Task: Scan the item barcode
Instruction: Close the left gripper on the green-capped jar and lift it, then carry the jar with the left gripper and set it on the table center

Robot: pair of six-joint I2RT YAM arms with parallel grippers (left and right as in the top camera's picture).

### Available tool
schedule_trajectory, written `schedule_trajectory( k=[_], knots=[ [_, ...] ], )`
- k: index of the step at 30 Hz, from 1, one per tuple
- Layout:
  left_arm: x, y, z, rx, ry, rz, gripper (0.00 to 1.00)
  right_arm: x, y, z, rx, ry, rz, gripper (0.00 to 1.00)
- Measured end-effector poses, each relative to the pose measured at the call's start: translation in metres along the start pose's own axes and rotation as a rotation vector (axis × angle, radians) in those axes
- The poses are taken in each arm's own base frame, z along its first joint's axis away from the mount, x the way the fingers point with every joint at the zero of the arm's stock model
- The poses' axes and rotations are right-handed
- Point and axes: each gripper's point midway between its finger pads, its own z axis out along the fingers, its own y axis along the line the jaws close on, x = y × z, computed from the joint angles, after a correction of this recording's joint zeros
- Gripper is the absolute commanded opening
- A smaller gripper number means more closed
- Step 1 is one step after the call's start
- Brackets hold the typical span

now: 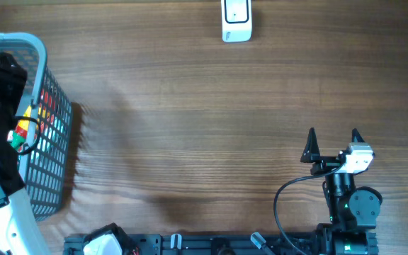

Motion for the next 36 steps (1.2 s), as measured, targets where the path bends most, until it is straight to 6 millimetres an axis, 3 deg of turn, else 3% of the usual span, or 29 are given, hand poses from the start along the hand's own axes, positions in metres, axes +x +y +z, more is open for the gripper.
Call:
schedule_trajectory(
  k=[3, 6, 11, 14, 17, 18, 19, 22, 24, 27, 30, 36],
  knots=[
    [0.010, -0.011, 0.000, 0.023, 0.019, 0.069, 0.56, 0.000, 0.000, 0.000, 0.000, 0.000, 0.000, 1.00],
    [0.033, -0.032, -0.001, 0.081, 0.073, 0.164, 0.56, 0.000, 0.000, 0.000, 0.000, 0.000, 0.000, 1.00],
    [0.076, -0.065, -0.007, 0.188, 0.175, 0.301, 0.54, 0.000, 0.000, 0.000, 0.000, 0.000, 0.000, 1.00],
    [0.113, -0.075, 0.004, 0.197, 0.286, 0.373, 0.53, 0.000, 0.000, 0.000, 0.000, 0.000, 0.000, 1.00],
    [0.166, -0.066, 0.032, 0.113, 0.457, 0.450, 0.52, 0.000, 0.000, 0.000, 0.000, 0.000, 0.000, 1.00],
    [0.174, -0.064, 0.037, 0.100, 0.480, 0.461, 0.52, 0.000, 0.000, 0.000, 0.000, 0.000, 0.000, 1.00],
    [0.209, -0.056, 0.056, 0.039, 0.582, 0.510, 0.52, 0.000, 0.000, 0.000, 0.000, 0.000, 0.000, 1.00],
    [0.269, -0.045, 0.080, -0.036, 0.725, 0.600, 0.52, 0.000, 0.000, 0.000, 0.000, 0.000, 0.000, 1.00],
    [0.320, -0.035, 0.091, -0.080, 0.832, 0.682, 0.52, 0.000, 0.000, 0.000, 0.000, 0.000, 0.000, 1.00],
    [0.385, -0.017, 0.090, -0.139, 0.957, 0.805, 0.53, 0.000, 0.000, 0.000, 0.000, 0.000, 0.000, 1.00],
    [0.434, 0.001, 0.081, -0.181, 1.047, 0.912, 0.53, 0.000, 0.000, 0.000, 0.000, 0.000, 0.000, 1.00],
    [0.495, 0.023, 0.070, -0.199, 1.126, 1.045, 0.54, 0.000, 0.000, 0.000, 0.000, 0.000, 0.000, 1.00]
  ],
)
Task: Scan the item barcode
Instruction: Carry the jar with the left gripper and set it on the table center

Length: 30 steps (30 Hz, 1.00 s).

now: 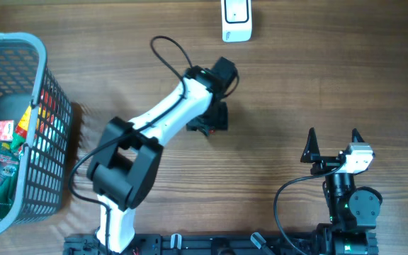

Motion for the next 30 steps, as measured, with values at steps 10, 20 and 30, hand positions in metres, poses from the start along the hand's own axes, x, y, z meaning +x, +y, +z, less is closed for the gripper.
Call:
schedule_trajectory(
  k=[10, 20, 30],
  knots=[
    [0.006, -0.016, 0.016, -0.003, 0.006, 0.052, 0.96, 0.000, 0.000, 0.000, 0.000, 0.000, 0.000, 1.00],
    [0.020, -0.003, 0.013, -0.049, 0.072, 0.043, 1.00, 0.000, 0.000, 0.000, 0.000, 0.000, 0.000, 1.00],
    [-0.035, 0.031, -0.090, -0.046, -0.194, -0.054, 1.00, 0.000, 0.000, 0.000, 0.000, 0.000, 0.000, 1.00]
  ],
)
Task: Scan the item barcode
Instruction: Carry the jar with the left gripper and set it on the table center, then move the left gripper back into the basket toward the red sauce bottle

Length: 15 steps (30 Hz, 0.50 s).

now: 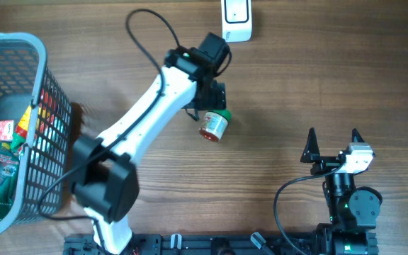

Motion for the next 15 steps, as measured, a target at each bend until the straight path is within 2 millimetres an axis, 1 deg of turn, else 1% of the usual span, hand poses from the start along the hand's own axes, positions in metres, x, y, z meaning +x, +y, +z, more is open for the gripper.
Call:
schedule_trajectory(
  k=[1, 6, 7, 8, 11, 13, 15],
  knots=[
    [-0.003, 0.004, -0.006, -0.006, -0.021, -0.005, 1.00, 0.000, 0.000, 0.000, 0.000, 0.000, 0.000, 1.00],
    [-0.026, 0.042, -0.056, -0.068, -0.198, -0.065, 1.00, 0.000, 0.000, 0.000, 0.000, 0.000, 0.000, 1.00],
    [-0.028, 0.046, -0.059, -0.087, -0.217, -0.070, 1.00, 0.000, 0.000, 0.000, 0.000, 0.000, 0.000, 1.00],
    [-0.033, 0.058, -0.076, -0.092, -0.268, -0.095, 1.00, 0.000, 0.000, 0.000, 0.000, 0.000, 0.000, 1.00],
    [-0.040, 0.084, -0.109, -0.126, -0.374, -0.147, 1.00, 0.000, 0.000, 0.000, 0.000, 0.000, 0.000, 1.00],
    [-0.043, 0.109, -0.140, -0.153, -0.464, -0.202, 1.00, 0.000, 0.000, 0.000, 0.000, 0.000, 0.000, 1.00],
    [-0.043, 0.132, -0.165, -0.175, -0.537, -0.256, 1.00, 0.000, 0.000, 0.000, 0.000, 0.000, 0.000, 1.00]
  ],
)
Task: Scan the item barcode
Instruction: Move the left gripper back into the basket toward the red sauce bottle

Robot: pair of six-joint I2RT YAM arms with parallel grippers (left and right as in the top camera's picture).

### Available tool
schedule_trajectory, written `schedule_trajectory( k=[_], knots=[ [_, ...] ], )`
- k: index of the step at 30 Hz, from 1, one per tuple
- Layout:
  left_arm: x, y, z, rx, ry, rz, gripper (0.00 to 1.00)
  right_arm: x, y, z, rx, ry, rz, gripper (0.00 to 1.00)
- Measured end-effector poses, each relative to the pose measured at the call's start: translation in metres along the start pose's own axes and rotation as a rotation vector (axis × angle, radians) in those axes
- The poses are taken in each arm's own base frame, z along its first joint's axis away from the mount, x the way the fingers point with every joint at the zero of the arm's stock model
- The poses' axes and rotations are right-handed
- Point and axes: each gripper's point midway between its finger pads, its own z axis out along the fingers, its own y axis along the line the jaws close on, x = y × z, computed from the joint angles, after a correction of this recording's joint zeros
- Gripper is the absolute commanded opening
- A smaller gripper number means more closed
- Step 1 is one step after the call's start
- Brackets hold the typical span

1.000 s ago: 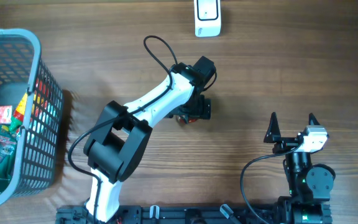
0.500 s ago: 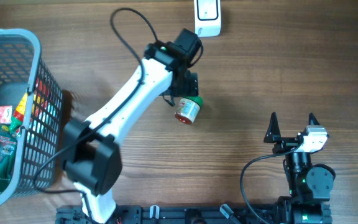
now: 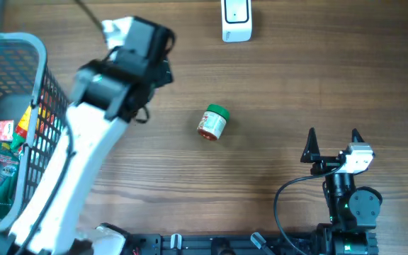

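Observation:
A small jar with a green lid and red label (image 3: 212, 123) lies on its side on the wooden table, touched by nothing. The white barcode scanner (image 3: 236, 20) stands at the far edge, beyond the jar. My left arm is raised close to the camera; its gripper (image 3: 160, 69) hangs well left of the jar and holds nothing. Its fingers are hidden under the wrist. My right gripper (image 3: 333, 142) rests open near the front right, to the right of the jar, with nothing between its fingers.
A grey wire basket (image 3: 44, 53) stands at the left edge, holding several packaged goods. The left arm's white links slant across the table's left half, from the front edge up past the basket.
My left gripper stood just over the jar near the scanner; now it is back to the left and higher, apart from the jar. The jar lies free in nearly the same spot. Right arm unchanged.
My left arm was over the basket at the left. Then it was stretched out to mid-table below the scanner. Then the jar showed on the table just under its gripper. Now the jar lies alone and the arm has drawn back left.

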Motion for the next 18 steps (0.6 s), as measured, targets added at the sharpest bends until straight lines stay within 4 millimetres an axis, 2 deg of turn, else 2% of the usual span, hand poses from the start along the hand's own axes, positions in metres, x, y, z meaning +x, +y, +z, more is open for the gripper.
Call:
schedule_trajectory(
  k=[7, 10, 13, 18],
  knots=[
    [-0.040, 0.077, -0.040, -0.091, -0.179, -0.188, 1.00, 0.000, 0.000, 0.000, 0.000, 0.000, 0.000, 1.00],
    [-0.053, 0.117, -0.056, -0.141, -0.251, -0.299, 1.00, 0.000, 0.000, 0.000, 0.000, 0.000, 0.000, 1.00],
    [-0.060, 0.162, -0.070, -0.217, -0.309, -0.407, 1.00, 0.000, 0.000, 0.000, 0.000, 0.000, 0.000, 1.00],
    [-0.058, 0.225, -0.082, -0.357, -0.356, -0.572, 1.00, 0.000, 0.000, 0.000, 0.000, 0.000, 0.000, 1.00]
  ],
)
